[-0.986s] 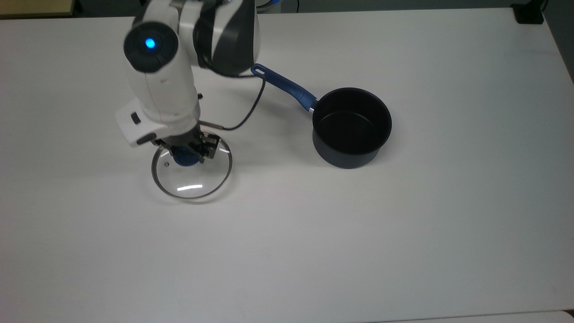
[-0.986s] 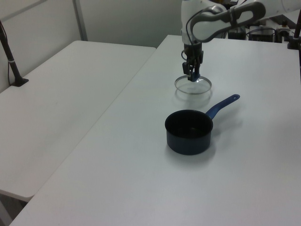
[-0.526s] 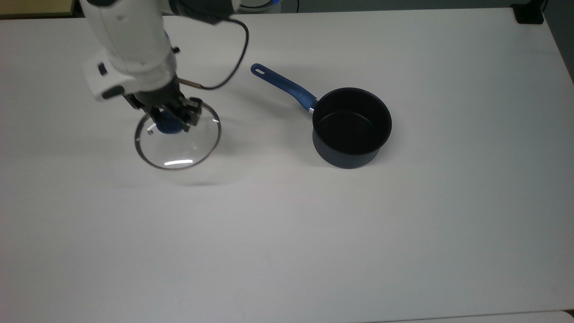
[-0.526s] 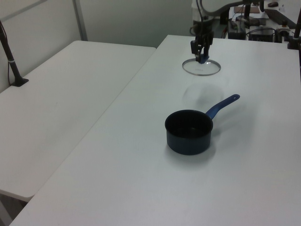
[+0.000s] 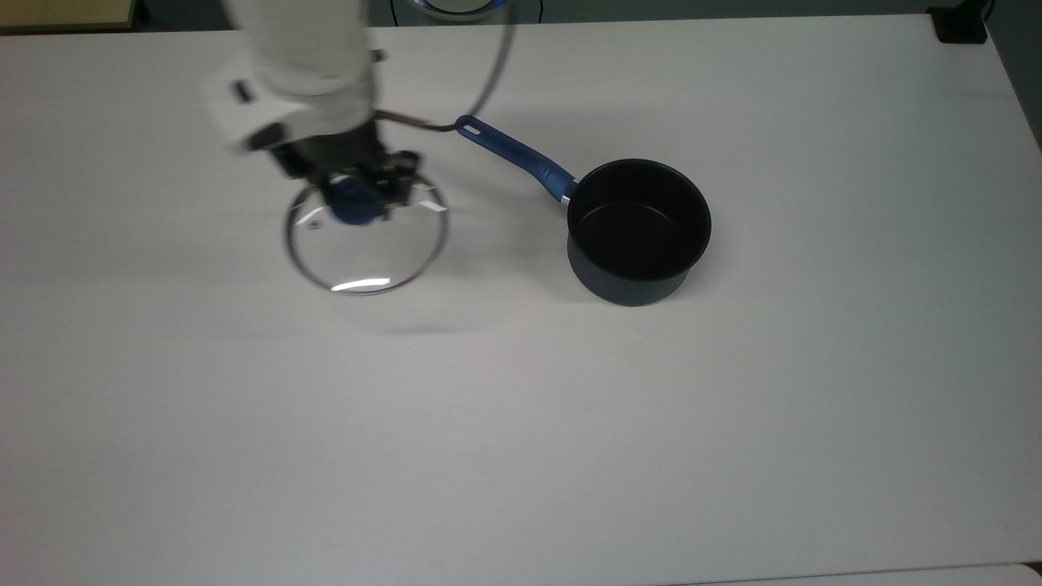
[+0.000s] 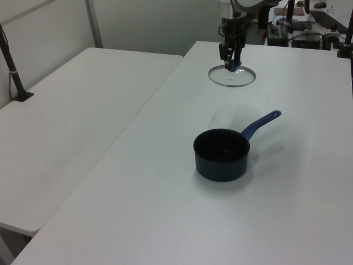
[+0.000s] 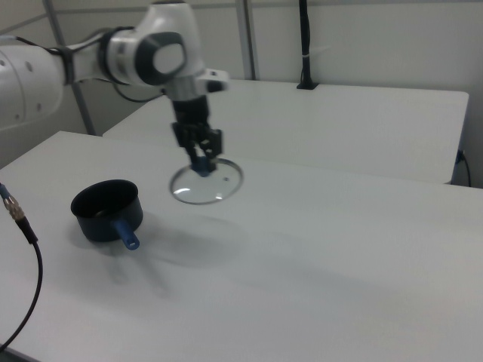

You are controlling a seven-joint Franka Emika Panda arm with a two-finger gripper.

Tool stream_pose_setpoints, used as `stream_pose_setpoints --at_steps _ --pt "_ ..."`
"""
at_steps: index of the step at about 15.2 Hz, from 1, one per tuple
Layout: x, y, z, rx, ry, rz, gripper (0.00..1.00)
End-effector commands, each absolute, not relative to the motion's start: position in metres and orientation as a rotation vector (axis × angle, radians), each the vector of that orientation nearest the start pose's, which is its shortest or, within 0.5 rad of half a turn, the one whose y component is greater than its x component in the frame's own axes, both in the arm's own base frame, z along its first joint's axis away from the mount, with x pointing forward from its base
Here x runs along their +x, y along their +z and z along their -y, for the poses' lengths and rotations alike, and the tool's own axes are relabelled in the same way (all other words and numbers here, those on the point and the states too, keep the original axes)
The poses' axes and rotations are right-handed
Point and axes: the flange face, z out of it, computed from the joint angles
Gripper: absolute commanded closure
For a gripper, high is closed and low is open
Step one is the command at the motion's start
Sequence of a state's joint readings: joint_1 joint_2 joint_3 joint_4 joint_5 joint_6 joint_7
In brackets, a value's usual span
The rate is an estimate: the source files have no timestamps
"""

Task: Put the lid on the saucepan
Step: 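Lift the lid and carry it over the black saucepan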

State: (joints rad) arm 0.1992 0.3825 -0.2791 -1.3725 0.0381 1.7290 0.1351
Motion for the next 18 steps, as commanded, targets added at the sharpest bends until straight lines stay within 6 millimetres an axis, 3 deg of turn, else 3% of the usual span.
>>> stream_pose_setpoints --at_steps 1,3,5,9,10,13,14,15,18 --pt "0.658 0.528 -0.075 -3.203 0.061 -0.236 0.64" --pt "0.652 0.528 -0.116 -3.206 0.056 -0.194 0.64" --pt "0.648 0.515 -0.160 -3.213 0.064 -0.204 0.64" --pt "0.636 0.503 -0.218 -3.214 0.072 -0.181 0.64" --pt "0.629 0.496 -0.245 -3.207 0.091 -0.134 0.64" --pt "0.617 0.475 -0.288 -3.216 0.100 -0.106 0.64" --pt "0.615 0.471 -0.297 -3.225 0.089 -0.116 0.64" --pt "0.614 0.454 -0.307 -3.255 0.100 -0.136 0.64" --pt "0.625 0.438 -0.306 -3.255 0.053 -0.163 0.64"
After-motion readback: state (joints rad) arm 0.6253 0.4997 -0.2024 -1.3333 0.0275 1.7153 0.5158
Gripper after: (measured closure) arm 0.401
